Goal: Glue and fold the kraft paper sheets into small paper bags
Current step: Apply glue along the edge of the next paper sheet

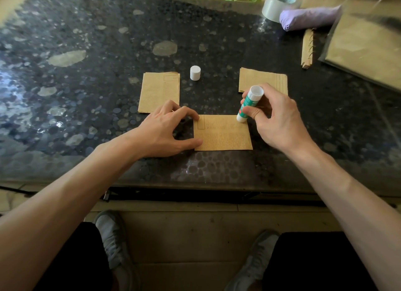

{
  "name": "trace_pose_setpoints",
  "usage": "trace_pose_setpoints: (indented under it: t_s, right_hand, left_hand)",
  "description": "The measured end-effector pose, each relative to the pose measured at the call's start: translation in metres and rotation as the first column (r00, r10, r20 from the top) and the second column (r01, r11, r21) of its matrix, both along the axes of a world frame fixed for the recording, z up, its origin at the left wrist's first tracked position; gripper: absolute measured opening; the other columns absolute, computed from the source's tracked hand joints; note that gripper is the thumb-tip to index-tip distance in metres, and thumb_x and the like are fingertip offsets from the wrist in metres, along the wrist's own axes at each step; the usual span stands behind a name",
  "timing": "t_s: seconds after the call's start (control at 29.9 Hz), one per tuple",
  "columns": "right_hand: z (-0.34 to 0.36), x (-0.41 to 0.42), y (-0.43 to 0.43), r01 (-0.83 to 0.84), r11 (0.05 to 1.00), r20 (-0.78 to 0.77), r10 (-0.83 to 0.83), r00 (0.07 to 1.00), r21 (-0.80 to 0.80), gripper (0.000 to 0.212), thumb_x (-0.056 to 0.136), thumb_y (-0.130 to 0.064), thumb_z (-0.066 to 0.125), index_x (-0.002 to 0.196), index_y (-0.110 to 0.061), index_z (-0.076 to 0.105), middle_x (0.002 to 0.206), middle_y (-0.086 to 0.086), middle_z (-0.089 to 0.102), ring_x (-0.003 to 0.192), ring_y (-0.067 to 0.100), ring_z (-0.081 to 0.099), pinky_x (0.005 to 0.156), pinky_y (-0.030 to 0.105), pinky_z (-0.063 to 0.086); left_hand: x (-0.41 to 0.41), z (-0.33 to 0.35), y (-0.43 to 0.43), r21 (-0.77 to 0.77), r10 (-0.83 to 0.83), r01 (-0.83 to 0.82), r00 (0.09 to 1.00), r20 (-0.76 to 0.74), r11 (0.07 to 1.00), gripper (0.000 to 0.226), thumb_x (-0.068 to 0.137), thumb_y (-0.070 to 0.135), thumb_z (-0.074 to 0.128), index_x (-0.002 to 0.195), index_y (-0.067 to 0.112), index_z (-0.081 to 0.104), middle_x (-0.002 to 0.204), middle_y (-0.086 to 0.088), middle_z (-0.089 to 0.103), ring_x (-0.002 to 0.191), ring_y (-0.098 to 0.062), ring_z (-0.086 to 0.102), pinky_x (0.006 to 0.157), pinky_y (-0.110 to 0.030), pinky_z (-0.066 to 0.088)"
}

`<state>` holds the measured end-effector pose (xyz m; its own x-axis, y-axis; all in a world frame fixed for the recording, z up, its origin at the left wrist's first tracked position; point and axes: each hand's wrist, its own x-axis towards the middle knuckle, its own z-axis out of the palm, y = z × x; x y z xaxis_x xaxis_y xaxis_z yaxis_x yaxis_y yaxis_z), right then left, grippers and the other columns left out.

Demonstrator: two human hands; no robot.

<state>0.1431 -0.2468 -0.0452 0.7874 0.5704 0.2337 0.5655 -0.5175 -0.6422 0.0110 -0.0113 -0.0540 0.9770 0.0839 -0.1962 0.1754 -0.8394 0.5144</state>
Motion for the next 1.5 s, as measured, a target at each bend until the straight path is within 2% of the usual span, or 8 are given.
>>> trace_pose_setpoints:
  t_s: [0.27,0.4,0.5,0.7,0.8,1.07,1.34,1.5]
  right_hand:
    - [0.006,0.007,-0.007,-0.098,0.995,-0.171,0.097,0.980,0.003,0.026,0.100,-0.007,0.065,0.120,-0.023,0.064,0.118,-0.012,0.070,0.116,0.003,0.065,0.099,0.021,0.053]
    - [0.006,0.007,-0.005,-0.013,0.999,-0.058,0.011,0.998,-0.038,0.026,0.095,-0.030,0.075,0.117,-0.019,0.066,0.113,-0.008,0.071,0.109,0.009,0.068,0.096,0.033,0.057]
    - [0.003,0.006,-0.005,0.088,0.996,0.019,-0.087,0.996,-0.019,0.040,0.088,-0.046,0.078,0.113,-0.016,0.068,0.108,-0.006,0.071,0.101,0.009,0.068,0.085,0.027,0.057]
    - [0.005,0.010,-0.013,0.243,0.961,0.078,-0.255,0.964,0.133,0.032,0.093,-0.038,0.075,0.114,-0.017,0.065,0.110,-0.011,0.067,0.093,-0.005,0.066,0.080,0.011,0.054]
    - [0.012,0.007,-0.019,0.143,0.981,0.044,-0.150,0.988,0.134,0.027,0.095,-0.037,0.074,0.111,-0.018,0.063,0.104,-0.014,0.065,0.095,-0.003,0.066,0.078,0.013,0.054]
    - [0.005,-0.020,-0.028,-0.117,0.993,-0.077,0.116,0.990,0.000,0.022,0.095,-0.028,0.074,0.115,-0.023,0.066,0.107,-0.012,0.071,0.105,0.010,0.069,0.092,0.042,0.058]
    - [0.010,-0.019,-0.033,-0.193,0.975,-0.120,0.180,0.976,-0.112,0.026,0.097,-0.012,0.070,0.116,-0.028,0.064,0.109,-0.024,0.068,0.110,-0.007,0.063,0.092,0.012,0.050]
    - [0.016,-0.015,-0.037,-0.182,0.974,-0.106,0.168,0.980,-0.138,0.023,0.092,-0.032,0.074,0.114,-0.031,0.066,0.109,-0.019,0.070,0.108,0.006,0.067,0.098,0.041,0.056]
  left_hand:
    - [0.000,-0.001,0.000,0.002,-0.001,0.001,1.000,0.001,1.000,0.063,0.082,0.063,0.068,0.137,0.041,0.047,0.128,0.005,0.038,0.124,-0.014,0.039,0.114,-0.041,0.036]
    - [0.000,0.001,0.000,0.001,-0.001,0.001,1.000,0.000,1.000,0.063,0.082,0.063,0.068,0.138,0.041,0.047,0.129,0.005,0.038,0.123,-0.014,0.038,0.113,-0.040,0.037]
    - [0.000,0.001,-0.001,0.005,0.000,0.000,1.000,0.000,1.000,0.063,0.082,0.063,0.068,0.137,0.041,0.047,0.129,0.005,0.038,0.124,-0.014,0.038,0.114,-0.040,0.036]
    - [-0.001,0.000,0.000,0.004,-0.003,0.003,1.000,0.010,1.000,0.064,0.082,0.064,0.068,0.137,0.041,0.047,0.130,0.005,0.038,0.125,-0.014,0.040,0.114,-0.040,0.036]
    - [-0.001,0.000,-0.001,0.002,-0.004,0.004,1.000,0.015,1.000,0.063,0.082,0.063,0.069,0.137,0.041,0.048,0.130,0.004,0.039,0.126,-0.015,0.040,0.115,-0.041,0.036]
    - [-0.001,0.000,-0.001,0.006,-0.003,0.003,1.000,0.013,1.000,0.065,0.081,0.064,0.067,0.138,0.040,0.047,0.130,0.004,0.038,0.120,-0.012,0.037,0.113,-0.040,0.037]
    - [-0.001,0.000,-0.001,0.009,-0.008,0.008,1.000,0.013,1.000,0.064,0.082,0.063,0.067,0.138,0.040,0.047,0.131,0.003,0.038,0.125,-0.015,0.040,0.114,-0.042,0.037]
    - [0.000,-0.003,-0.001,0.016,0.005,-0.005,1.000,0.028,1.000,0.058,0.085,0.062,0.063,0.137,0.040,0.048,0.128,0.004,0.039,0.123,-0.015,0.041,0.112,-0.041,0.037]
